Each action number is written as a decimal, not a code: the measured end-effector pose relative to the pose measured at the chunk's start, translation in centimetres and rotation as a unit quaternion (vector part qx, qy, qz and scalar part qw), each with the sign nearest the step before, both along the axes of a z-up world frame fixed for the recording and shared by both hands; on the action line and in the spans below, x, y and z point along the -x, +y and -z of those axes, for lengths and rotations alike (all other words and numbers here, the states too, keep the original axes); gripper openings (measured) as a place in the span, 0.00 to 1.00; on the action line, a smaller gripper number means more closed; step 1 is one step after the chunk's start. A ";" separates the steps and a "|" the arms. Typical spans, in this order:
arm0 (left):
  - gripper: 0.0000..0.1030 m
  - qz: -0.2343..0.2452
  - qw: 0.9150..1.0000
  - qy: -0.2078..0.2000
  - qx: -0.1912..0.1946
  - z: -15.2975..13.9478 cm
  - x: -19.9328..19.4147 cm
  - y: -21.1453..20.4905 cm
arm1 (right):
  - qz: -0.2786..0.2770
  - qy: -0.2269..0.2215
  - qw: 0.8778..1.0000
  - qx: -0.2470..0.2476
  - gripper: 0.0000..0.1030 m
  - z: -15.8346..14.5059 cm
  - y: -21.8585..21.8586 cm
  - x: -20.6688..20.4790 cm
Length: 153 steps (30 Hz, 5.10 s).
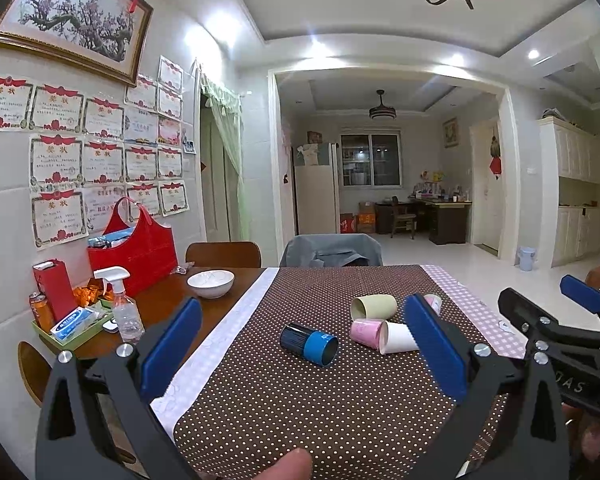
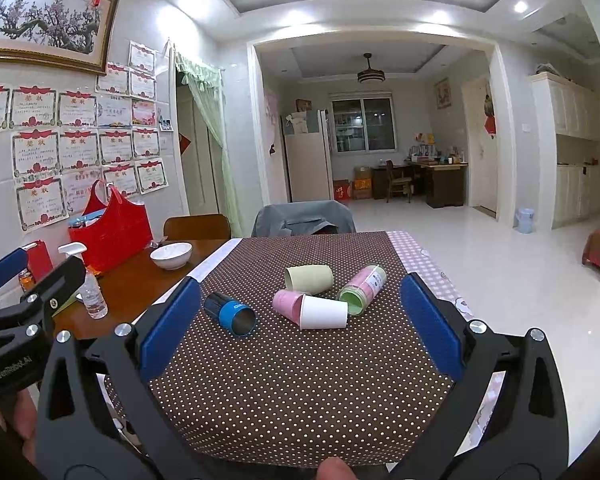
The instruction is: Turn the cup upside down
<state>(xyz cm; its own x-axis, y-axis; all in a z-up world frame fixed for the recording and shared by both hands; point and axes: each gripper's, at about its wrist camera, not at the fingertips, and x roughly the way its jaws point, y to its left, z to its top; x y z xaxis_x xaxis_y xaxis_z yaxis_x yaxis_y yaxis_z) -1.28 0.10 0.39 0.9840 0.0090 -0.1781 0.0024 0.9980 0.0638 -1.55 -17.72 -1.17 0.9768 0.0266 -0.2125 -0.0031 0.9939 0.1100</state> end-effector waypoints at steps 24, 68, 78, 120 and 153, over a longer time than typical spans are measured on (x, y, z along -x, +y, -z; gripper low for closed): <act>0.96 0.015 0.997 0.074 -0.019 2.0 -11.1 -0.5 | -0.019 0.090 0.996 0.014 0.94 3.4 -0.3 -11.2; 0.96 0.214 0.880 0.351 -0.239 14.6 -47.6 -14.2 | 0.000 0.299 0.951 -0.077 0.94 13.7 -10.7 -34.7; 0.96 0.260 0.827 0.412 -0.281 17.6 -52.3 -17.2 | -0.005 0.301 0.950 -0.084 0.94 14.3 -11.8 -36.1; 0.77 0.243 0.881 0.405 -0.023 7.9 -36.1 -9.2 | 0.023 0.238 0.964 -0.116 0.94 8.6 -11.1 -21.0; 0.86 0.161 0.890 0.427 0.011 16.9 -29.6 -9.7 | 0.032 0.265 0.955 -0.133 0.94 11.7 -11.3 -19.1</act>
